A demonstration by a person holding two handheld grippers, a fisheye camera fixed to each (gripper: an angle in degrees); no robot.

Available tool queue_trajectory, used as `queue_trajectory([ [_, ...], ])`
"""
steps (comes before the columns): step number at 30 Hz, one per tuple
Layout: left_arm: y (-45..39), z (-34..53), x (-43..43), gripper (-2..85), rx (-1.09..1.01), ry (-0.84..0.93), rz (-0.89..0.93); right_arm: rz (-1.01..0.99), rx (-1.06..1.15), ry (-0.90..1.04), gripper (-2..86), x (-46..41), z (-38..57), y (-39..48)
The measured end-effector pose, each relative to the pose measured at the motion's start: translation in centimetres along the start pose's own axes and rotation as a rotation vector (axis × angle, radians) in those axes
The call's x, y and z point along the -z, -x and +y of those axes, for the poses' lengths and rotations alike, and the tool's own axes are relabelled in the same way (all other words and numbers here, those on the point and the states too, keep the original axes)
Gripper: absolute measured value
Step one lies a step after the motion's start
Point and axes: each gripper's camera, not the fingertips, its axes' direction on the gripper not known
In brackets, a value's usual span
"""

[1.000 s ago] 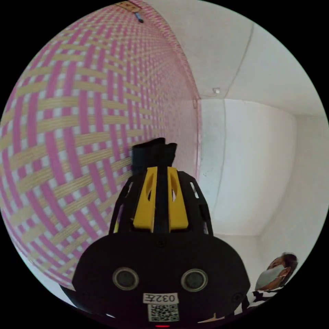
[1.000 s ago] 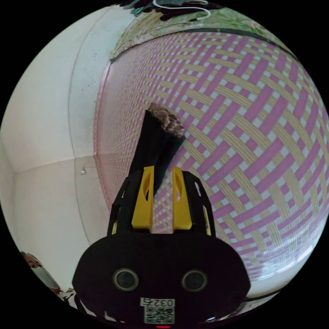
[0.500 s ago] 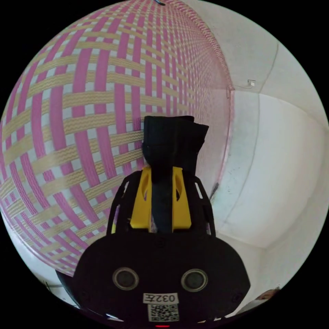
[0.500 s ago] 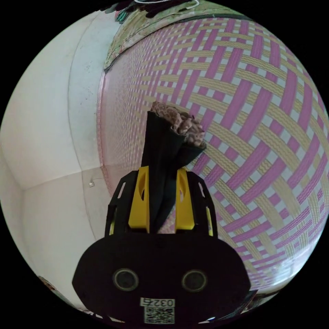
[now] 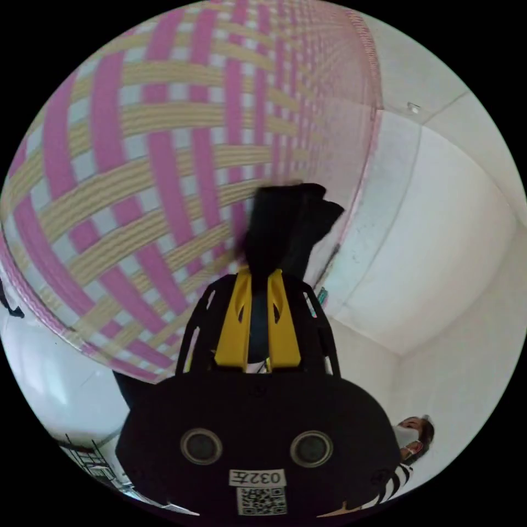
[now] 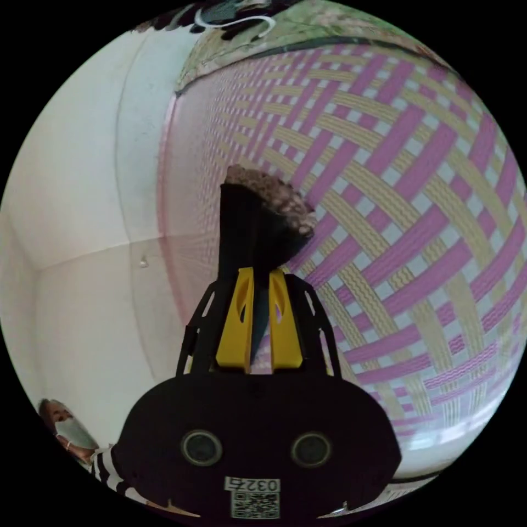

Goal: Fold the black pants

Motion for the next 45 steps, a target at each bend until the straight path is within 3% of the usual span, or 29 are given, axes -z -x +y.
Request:
queue_trajectory([
  [3,2.5,0.4,0.4,3.9,-0.013,-0.089,0.098,-0.095,-0.012,-0.029,9.4,1.2,1.9,-1.4],
  [6,2.3,1.4,2.7,3.2,-0.080,-0.249,-0.040,-0.014,-0.008,-0.135,9.5,3.9,4.1,-1.3],
  [8,0.3,1.9,2.8,1.6,-0.236,-0.275,-0.156,-0.012,0.030,-0.198,8.6,5.2,5.3,-1.0],
  [11,-3.8,2.4,-3.5,2.6,-0.578,-0.015,-0.297,-0.076,0.117,-0.182,8.1,5.2,5.8,-0.2],
  [13,-6.2,4.6,-12.2,4.1,-0.819,0.275,-0.392,-0.002,0.121,-0.144,8.1,4.3,5.4,0.3],
  [16,-6.8,9.7,-23.3,4.5,-1.084,0.599,-0.493,0.056,0.145,-0.098,7.8,3.2,4.8,0.9],
  [19,-5.1,13.8,-31.2,4.9,-1.226,0.797,-0.546,0.105,0.167,-0.061,6.2,2.3,4.5,1.4],
  [24,-0.7,16.3,-37.3,6.3,-1.363,0.916,-0.755,0.168,0.249,-0.029,0.8,2.7,5.0,3.4],
  [33,3.7,17.0,-40.6,1.4,-1.589,0.898,-0.976,0.000,0.275,-0.012,-0.6,4.0,5.8,4.2],
  [41,3.0,14.0,-39.1,-1.6,-1.579,0.881,-0.825,-0.078,0.364,-0.021,-0.7,6.6,7.3,6.1],
  [45,5.5,12.5,-40.5,-1.6,-1.542,0.913,-0.851,-0.017,0.251,0.007,-0.7,5.8,7.1,1.6],
])
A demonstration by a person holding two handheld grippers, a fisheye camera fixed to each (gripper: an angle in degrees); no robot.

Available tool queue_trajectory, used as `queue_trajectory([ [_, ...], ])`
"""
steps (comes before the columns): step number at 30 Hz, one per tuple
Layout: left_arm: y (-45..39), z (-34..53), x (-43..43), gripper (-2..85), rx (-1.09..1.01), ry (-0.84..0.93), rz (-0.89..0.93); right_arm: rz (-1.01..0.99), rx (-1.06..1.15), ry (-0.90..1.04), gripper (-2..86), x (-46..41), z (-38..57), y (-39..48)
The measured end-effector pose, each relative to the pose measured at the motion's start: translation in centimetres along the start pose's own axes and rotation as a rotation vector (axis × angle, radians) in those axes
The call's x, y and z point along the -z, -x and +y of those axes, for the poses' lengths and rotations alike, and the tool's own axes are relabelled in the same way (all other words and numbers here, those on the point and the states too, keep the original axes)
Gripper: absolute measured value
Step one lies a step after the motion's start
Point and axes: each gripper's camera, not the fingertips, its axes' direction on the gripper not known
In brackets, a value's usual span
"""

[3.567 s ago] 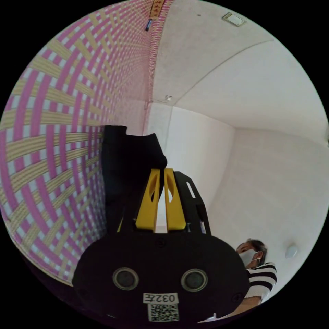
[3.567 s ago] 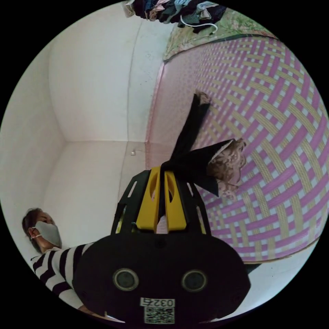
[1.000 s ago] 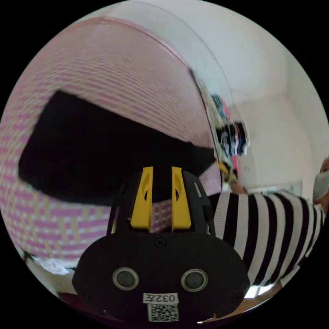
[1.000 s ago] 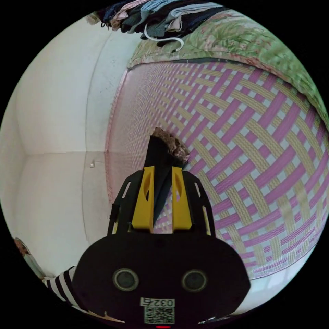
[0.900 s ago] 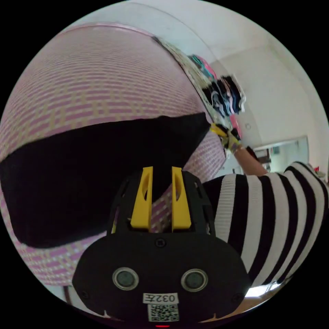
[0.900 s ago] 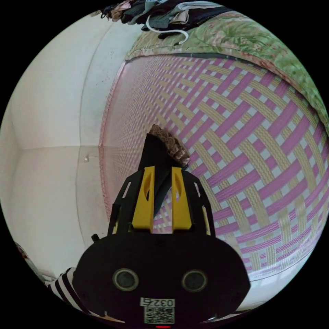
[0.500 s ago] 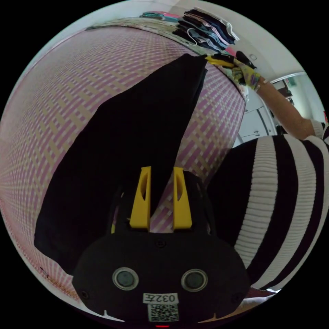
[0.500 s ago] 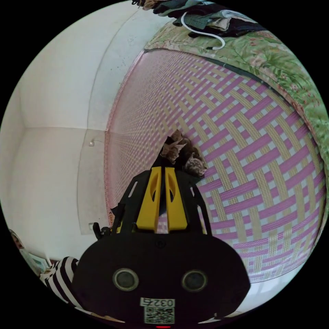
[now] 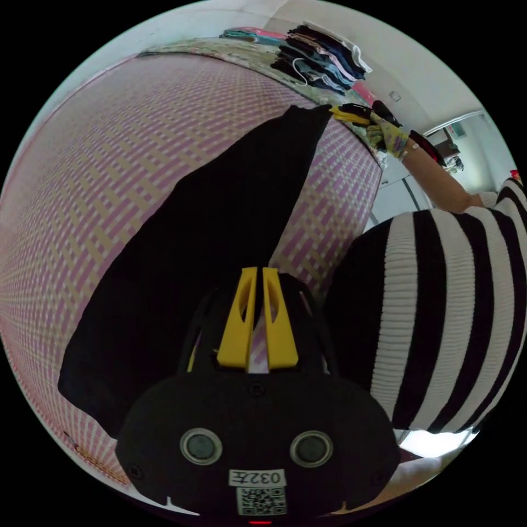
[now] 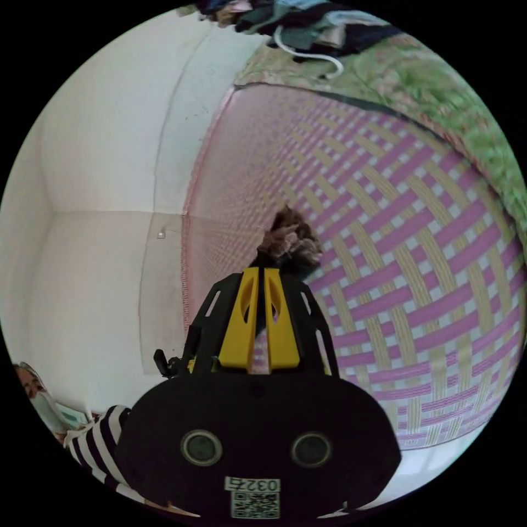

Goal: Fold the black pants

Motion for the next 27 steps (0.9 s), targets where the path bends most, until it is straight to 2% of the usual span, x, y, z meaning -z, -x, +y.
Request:
queue_trajectory([
  [5,1.7,-0.7,-2.9,-1.4,0.036,0.031,0.031,-0.029,-0.021,0.003,-0.8,-0.7,-0.7,-1.6],
  [12,2.7,-1.0,-1.5,-1.6,0.009,-0.037,0.019,-0.128,0.259,-0.021,-0.8,0.9,-3.8,7.3],
  [14,2.7,-1.1,-1.5,-1.6,-0.005,-0.038,0.021,-0.080,0.295,-0.025,-0.8,1.3,-4.3,8.4],
  [19,4.3,-2.5,-3.6,-1.5,0.021,0.018,0.051,0.072,0.014,0.062,-0.5,-1.8,-5.8,-0.2],
  [23,5.4,-3.4,-3.4,0.0,0.063,-0.002,0.090,0.020,0.001,0.002,0.8,-2.3,-6.1,-1.6],
  [27,6.1,-4.0,-1.9,3.3,0.048,-0.012,0.190,0.083,-0.043,-0.005,8.9,-1.9,-7.0,-2.1],
])
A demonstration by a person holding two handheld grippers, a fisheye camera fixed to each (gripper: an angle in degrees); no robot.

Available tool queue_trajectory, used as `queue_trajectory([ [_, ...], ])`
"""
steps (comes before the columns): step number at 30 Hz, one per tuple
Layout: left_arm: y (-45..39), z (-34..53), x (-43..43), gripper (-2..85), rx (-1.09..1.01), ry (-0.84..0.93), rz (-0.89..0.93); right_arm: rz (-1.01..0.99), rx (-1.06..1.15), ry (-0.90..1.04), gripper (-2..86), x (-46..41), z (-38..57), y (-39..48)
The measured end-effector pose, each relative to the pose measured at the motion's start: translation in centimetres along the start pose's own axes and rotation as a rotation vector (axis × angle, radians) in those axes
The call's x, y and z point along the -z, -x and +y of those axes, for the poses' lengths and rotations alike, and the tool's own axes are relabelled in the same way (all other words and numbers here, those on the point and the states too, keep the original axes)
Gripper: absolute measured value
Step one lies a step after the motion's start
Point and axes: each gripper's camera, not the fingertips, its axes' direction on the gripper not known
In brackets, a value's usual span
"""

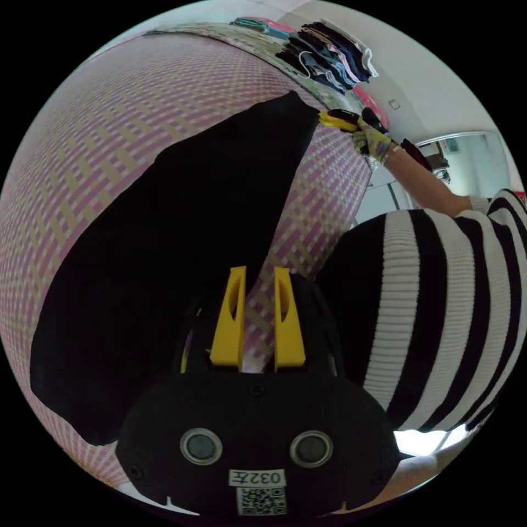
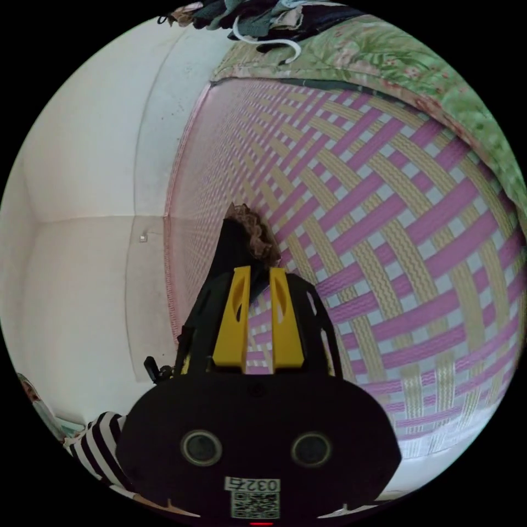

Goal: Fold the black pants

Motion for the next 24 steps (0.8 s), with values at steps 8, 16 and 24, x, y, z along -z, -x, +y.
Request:
queue_trajectory([
  [8,9.2,5.0,7.0,1.3,0.493,-0.427,0.095,-0.091,-0.054,-0.048,10.5,-1.8,-0.6,-0.3],
  [16,14.7,5.6,10.1,-0.8,0.837,-0.592,-0.076,-0.124,0.065,-0.143,4.9,-5.3,-5.1,3.0],
  [24,17.4,5.1,9.0,-1.0,0.979,-0.692,0.137,-0.048,-0.098,-0.240,4.6,-2.0,-8.2,-3.6],
])
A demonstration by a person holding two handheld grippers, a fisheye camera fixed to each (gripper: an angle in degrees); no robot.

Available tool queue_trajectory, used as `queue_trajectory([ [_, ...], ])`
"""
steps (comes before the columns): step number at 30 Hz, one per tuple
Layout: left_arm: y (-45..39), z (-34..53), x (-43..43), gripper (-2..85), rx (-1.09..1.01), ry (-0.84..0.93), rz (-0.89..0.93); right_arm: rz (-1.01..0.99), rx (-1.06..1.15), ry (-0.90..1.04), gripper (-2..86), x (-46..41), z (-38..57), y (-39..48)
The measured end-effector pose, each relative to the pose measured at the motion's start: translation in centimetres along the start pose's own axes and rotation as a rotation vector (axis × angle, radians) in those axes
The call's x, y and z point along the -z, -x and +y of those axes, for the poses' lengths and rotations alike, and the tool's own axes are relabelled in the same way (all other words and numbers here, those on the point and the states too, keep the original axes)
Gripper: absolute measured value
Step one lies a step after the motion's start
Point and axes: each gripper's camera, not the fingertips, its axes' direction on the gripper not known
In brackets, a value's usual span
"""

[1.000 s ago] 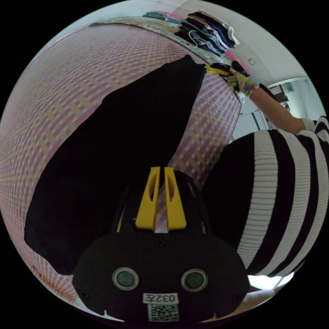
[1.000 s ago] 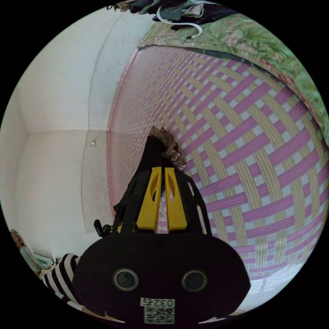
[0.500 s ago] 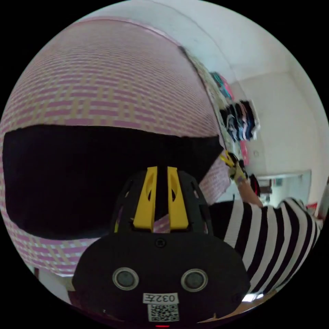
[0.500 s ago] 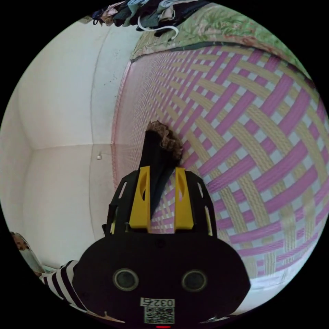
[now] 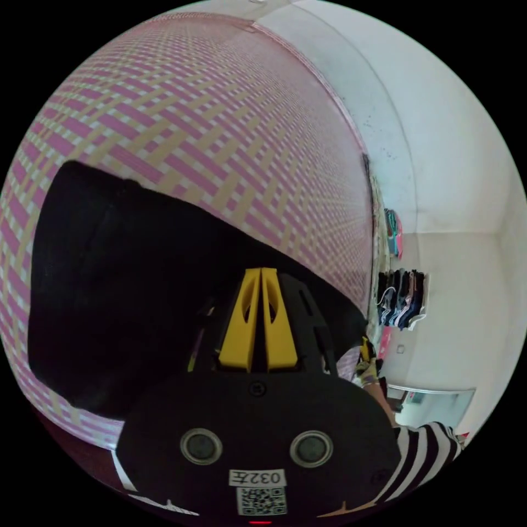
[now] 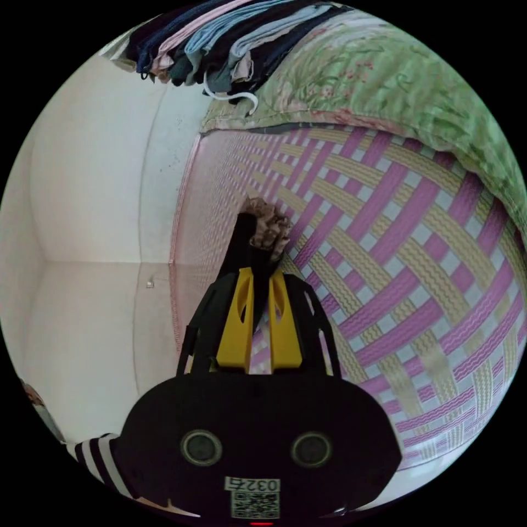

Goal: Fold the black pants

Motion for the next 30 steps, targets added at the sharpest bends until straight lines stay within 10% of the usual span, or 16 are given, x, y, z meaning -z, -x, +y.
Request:
queue_trajectory([
  [7,-2.0,0.4,0.8,-0.9,-0.100,0.031,0.250,-0.098,-0.025,-0.029,8.4,-2.0,-2.1,-1.3],
  [15,-0.4,9.2,7.5,-0.1,-0.199,0.044,0.138,-0.034,-0.056,-0.164,7.8,-0.3,-1.6,-2.0],
  [22,-0.8,14.6,7.6,3.6,-0.436,0.179,-0.051,0.022,0.527,0.565,7.1,-14.7,6.9,6.3],
  [30,-11.6,14.0,1.4,10.2,-0.983,0.378,-0.113,-0.129,0.532,0.954,8.3,-30.3,14.2,9.2],
])
